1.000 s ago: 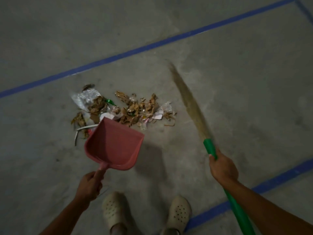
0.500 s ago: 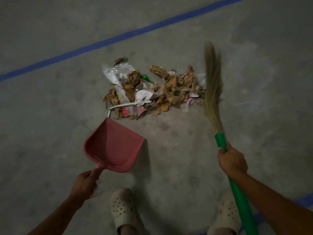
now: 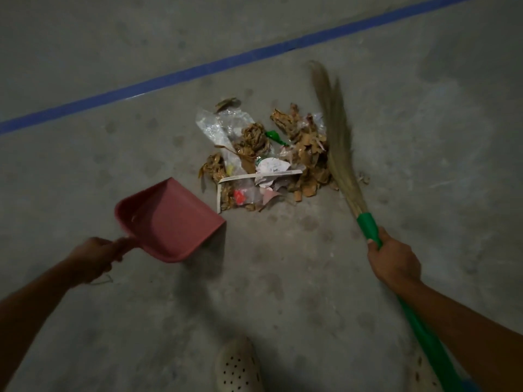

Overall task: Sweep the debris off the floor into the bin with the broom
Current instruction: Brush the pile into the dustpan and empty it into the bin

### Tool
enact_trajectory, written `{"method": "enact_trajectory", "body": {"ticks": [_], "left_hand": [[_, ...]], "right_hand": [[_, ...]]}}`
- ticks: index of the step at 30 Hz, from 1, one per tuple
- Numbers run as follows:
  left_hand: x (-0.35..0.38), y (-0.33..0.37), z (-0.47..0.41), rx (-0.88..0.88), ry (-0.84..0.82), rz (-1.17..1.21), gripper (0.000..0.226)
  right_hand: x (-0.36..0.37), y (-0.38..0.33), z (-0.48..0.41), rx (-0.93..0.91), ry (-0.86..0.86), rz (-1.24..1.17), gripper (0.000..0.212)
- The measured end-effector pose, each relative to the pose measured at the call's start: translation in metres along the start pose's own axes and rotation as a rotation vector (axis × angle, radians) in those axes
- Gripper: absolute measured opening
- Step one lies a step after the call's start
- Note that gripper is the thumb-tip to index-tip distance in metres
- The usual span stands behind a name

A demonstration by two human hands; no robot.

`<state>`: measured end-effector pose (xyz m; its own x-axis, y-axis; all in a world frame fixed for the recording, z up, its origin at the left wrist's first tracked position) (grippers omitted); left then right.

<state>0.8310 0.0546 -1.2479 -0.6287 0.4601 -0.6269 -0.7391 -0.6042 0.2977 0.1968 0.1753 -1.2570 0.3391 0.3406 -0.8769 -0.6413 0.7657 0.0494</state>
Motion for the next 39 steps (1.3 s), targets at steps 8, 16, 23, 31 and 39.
{"method": "enact_trajectory", "body": {"ticks": [8, 16, 23, 31, 39], "left_hand": [[0.026, 0.091, -0.041, 0.138, -0.114, -0.164, 0.064], [0.074, 0.130, -0.032, 0.163, -0.149, -0.101, 0.066], [0.096, 0.141, 0.001, 0.199, -0.060, 0.099, 0.072], [0.089, 0.192, 0.118, 0.256, -0.030, 0.283, 0.078], [0.039, 0.272, 0.305, 0.342, -0.055, 0.343, 0.092]], "right_hand": [[0.022, -0.067, 0.027, -0.155, -0.025, 0.034, 0.057], [0.033, -0.101, 0.059, -0.333, -0.088, 0.116, 0.060], [0.025, -0.108, 0.089, -0.455, -0.126, 0.162, 0.059], [-0.062, -0.049, 0.118, -0.427, -0.096, 0.027, 0.059], [-0.219, 0.057, 0.193, -0.295, -0.137, -0.154, 0.057]]}}
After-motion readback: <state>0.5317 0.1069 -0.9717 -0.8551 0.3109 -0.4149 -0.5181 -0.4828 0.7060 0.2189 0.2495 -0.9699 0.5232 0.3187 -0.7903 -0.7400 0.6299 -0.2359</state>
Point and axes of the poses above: each hand's wrist, its own z-axis away from the middle knuckle, its own x-axis out of the palm, y = z × x, the point moved 6 cm from there along -z, towards the middle knuckle, and after that the axes turned 9 degrees about x, right-handed, at the moved point
